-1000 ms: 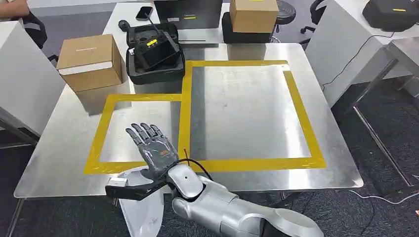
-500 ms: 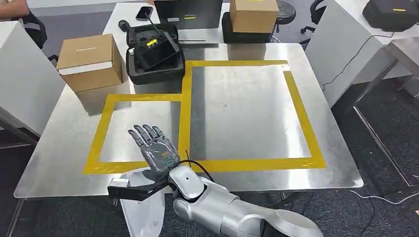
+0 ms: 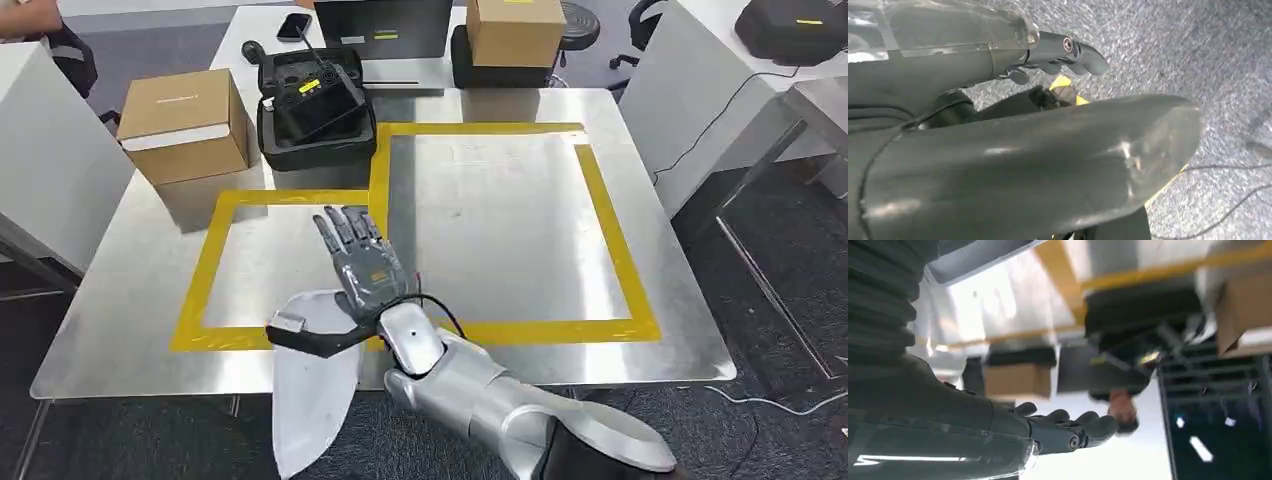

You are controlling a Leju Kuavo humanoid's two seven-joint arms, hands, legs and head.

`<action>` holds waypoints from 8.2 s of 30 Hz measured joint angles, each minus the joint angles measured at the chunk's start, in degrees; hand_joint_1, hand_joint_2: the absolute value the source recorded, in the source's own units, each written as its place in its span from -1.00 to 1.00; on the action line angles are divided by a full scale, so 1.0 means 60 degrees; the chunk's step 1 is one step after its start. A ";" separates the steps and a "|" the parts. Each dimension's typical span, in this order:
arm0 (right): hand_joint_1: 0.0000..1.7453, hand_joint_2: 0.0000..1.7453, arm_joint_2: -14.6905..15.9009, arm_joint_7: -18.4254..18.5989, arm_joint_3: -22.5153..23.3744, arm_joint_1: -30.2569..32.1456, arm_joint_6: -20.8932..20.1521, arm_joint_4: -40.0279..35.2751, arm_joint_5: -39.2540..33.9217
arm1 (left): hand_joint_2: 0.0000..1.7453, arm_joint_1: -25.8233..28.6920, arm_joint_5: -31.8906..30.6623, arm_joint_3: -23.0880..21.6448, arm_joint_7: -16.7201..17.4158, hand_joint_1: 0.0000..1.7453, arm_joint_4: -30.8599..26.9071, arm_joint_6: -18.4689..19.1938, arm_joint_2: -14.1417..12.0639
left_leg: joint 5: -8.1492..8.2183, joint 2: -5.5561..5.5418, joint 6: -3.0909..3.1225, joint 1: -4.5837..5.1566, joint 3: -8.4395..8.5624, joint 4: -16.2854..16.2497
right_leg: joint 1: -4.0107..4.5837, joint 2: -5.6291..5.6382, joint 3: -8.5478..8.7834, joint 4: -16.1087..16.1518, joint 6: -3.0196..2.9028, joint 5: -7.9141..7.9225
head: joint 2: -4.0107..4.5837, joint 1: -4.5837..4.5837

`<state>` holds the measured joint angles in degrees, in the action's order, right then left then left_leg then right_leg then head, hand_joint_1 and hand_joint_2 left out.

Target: Take the parts from the cabinet and place them on the table.

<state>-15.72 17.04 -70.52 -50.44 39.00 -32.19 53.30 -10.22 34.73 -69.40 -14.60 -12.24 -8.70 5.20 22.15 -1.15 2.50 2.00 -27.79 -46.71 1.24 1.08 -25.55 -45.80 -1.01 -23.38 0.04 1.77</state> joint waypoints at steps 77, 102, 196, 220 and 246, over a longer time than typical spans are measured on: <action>-1.00 1.00 0.4411 -0.2663 0.5511 0.5334 0.0076 -1.2398 -0.5980 | -1.00 0.0783 0.1988 0.1209 -0.1482 -1.00 0.0022 -0.1253 -0.0182 | 0.0008 -0.0390 0.0002 -0.0007 0.0008 -0.0011 | -0.0007 -0.0215 0.0041 0.0037 0.0063 -0.0065 | 0.0000 0.0022; -1.00 1.00 0.6565 -0.0743 1.3936 1.0586 0.0069 -1.4425 -0.6861 | -1.00 0.0822 0.2583 0.1985 -0.1461 -1.00 0.0040 -0.1224 -0.0346 | 0.0057 -0.0166 0.0044 0.0016 0.0038 -0.0008 | -0.0015 -0.0113 0.0045 0.0041 0.0095 -0.0076 | 0.0000 0.0026; -1.00 1.00 0.2955 0.1283 1.4310 0.7467 -0.5089 0.3391 -0.7881 | -1.00 0.0368 0.2200 0.1490 -0.0568 -1.00 0.0004 -0.0510 -0.0528 | -0.0104 0.0091 -0.0105 -0.0081 0.0023 -0.0060 | -0.0145 -0.0110 0.1077 0.0134 0.0200 -0.0552 | 0.0000 0.0317; -1.00 -1.00 0.2951 0.0675 1.4088 0.7499 -0.4533 0.3439 -0.8121 | -1.00 0.0450 0.2098 0.1413 -0.0484 -1.00 0.0004 -0.0364 -0.0554 | 0.0450 0.0131 0.0162 -0.0074 0.0971 0.0368 | -0.0133 -0.0134 -0.1634 -0.2572 0.0492 -0.1465 | 0.0000 -0.0177; -1.00 1.00 0.2864 0.0289 1.4077 0.7433 -0.4055 0.3446 -0.8555 | -1.00 0.0368 0.2980 0.1432 -0.0754 -1.00 0.0004 -0.0907 -0.0980 | 0.1173 0.0205 0.0044 0.0091 0.1772 0.0225 | -0.0050 -0.0117 -0.0621 -0.0327 0.0152 0.0545 | 0.0000 -0.0427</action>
<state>1.46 18.78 13.94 -5.85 14.67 -11.52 1.97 -8.01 52.61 -60.81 -19.12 -12.22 -14.14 -0.68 29.19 0.08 2.77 2.55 -17.16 -45.36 0.94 0.38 -29.27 -47.76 -0.10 -20.11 0.04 -0.79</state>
